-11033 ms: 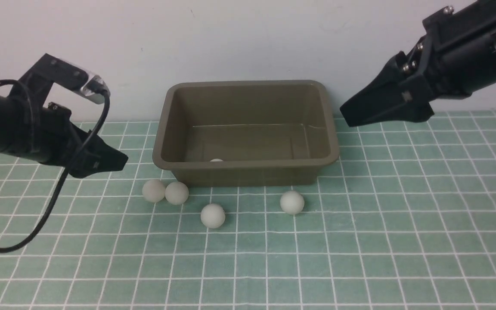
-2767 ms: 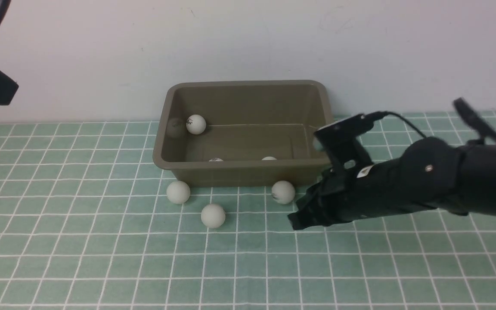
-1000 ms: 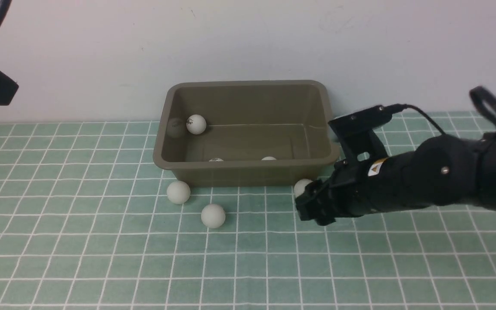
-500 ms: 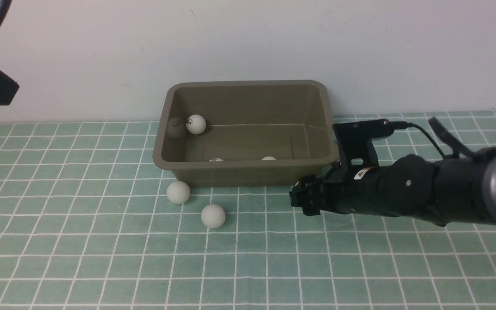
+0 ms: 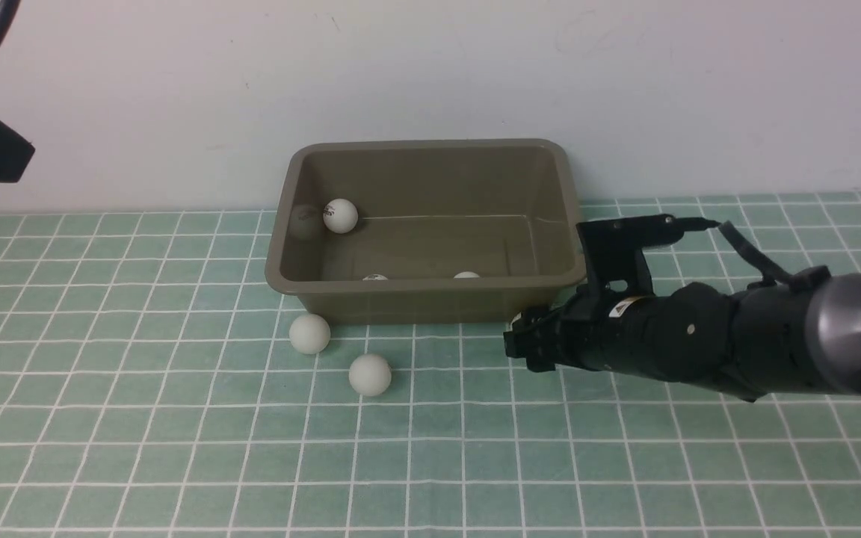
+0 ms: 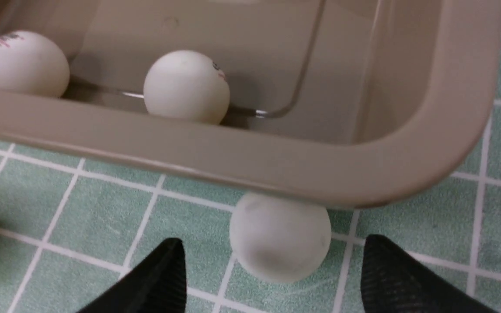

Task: Put the table tennis balls in the box on the green coffee tablecloth.
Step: 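Reach for and grasp a ping pong ball on the table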

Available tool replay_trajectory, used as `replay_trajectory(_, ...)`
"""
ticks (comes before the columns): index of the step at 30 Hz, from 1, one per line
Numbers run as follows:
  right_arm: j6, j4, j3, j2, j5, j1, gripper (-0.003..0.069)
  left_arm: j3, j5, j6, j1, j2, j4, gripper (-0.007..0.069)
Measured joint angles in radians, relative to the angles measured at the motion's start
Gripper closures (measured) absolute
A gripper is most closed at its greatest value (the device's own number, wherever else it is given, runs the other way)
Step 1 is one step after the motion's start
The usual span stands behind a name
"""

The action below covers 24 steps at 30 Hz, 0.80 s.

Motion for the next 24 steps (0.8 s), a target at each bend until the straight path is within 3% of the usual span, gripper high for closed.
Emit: replay_trajectory(24, 0.000, 0.000, -0.002, 0.000, 0.010, 0.000, 0.0172, 0.000, 0.000, 0.002, 0.000, 0.000, 0.000, 0.0241)
